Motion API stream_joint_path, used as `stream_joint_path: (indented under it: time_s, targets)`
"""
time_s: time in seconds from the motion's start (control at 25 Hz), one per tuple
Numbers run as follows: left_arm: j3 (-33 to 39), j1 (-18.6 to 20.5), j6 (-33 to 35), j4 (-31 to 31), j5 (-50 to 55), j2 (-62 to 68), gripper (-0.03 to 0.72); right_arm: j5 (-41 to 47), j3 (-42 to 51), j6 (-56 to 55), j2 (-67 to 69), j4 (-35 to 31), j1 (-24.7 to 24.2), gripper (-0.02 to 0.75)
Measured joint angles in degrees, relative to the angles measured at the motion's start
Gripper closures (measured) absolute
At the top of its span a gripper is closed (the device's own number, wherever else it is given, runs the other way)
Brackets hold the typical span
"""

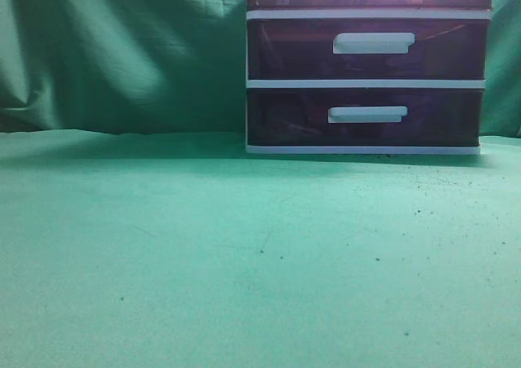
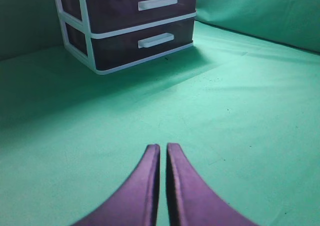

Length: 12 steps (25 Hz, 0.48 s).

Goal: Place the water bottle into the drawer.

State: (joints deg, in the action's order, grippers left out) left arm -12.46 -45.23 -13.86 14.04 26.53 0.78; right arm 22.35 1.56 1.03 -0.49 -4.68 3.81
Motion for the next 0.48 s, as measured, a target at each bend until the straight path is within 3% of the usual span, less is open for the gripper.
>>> stream_joint_path:
  time_s: [0.36, 0.48]
  targets:
    - [0.0, 0.0, 0.0, 0.0, 0.0, 0.0, 0.688, 0.0, 0.0, 0.0, 0.0, 0.0, 0.0, 0.738]
    - [0.1, 2.05, 0.13, 1.55, 0.13, -0.21, 0.688, 0.0, 0.0, 0.0, 0.0, 0.0, 0.0, 0.738]
